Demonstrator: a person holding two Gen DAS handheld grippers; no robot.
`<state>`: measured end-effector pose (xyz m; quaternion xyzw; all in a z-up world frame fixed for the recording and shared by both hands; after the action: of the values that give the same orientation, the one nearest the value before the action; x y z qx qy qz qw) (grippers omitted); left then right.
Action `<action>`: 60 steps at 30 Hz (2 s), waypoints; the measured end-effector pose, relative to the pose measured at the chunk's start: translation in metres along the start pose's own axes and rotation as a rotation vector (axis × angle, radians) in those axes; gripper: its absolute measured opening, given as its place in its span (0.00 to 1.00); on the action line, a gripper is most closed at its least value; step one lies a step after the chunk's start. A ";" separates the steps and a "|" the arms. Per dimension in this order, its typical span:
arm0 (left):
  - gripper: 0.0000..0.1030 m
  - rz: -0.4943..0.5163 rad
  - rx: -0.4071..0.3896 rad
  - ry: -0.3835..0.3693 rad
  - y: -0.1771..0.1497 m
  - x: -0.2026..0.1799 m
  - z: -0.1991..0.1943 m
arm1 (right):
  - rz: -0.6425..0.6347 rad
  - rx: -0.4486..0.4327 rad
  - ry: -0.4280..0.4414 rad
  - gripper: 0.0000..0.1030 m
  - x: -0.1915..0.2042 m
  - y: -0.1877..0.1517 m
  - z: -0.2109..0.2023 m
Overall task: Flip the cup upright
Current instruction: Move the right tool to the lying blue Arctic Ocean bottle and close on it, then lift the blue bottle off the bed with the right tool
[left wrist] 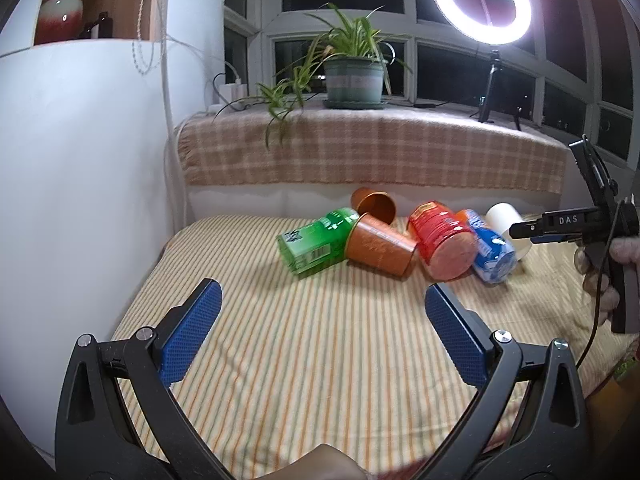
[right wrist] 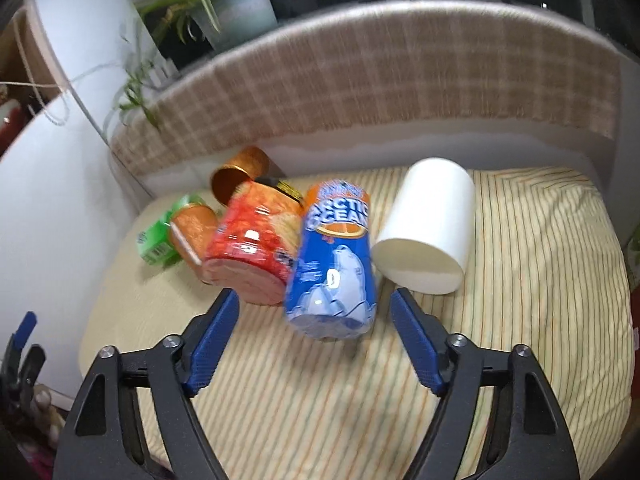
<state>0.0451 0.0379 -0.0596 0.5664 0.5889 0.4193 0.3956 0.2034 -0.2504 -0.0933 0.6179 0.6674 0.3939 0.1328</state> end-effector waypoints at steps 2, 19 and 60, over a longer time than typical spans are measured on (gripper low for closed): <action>1.00 -0.009 0.009 0.010 -0.002 0.005 0.001 | 0.006 0.036 0.008 0.71 -0.004 0.002 0.008; 1.00 -0.022 0.032 0.032 -0.007 0.019 0.004 | 0.132 0.246 0.080 0.66 -0.016 -0.006 0.064; 1.00 -0.038 0.006 -0.011 0.003 0.006 -0.017 | 0.143 -0.044 0.140 0.65 0.044 -0.054 -0.074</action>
<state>0.0299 0.0435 -0.0512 0.5585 0.5985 0.4070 0.4051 0.1065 -0.2325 -0.0686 0.6316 0.6205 0.4593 0.0710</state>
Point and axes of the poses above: each gripper's, at about its wrist camera, not at the fingertips, and z roughly the way its jaws point, x to its left, y to its top, the point moved 2 cm from there along z, roughly the way its jaws point, and after that the axes turned 10 degrees about -x, right-handed, at the moved point
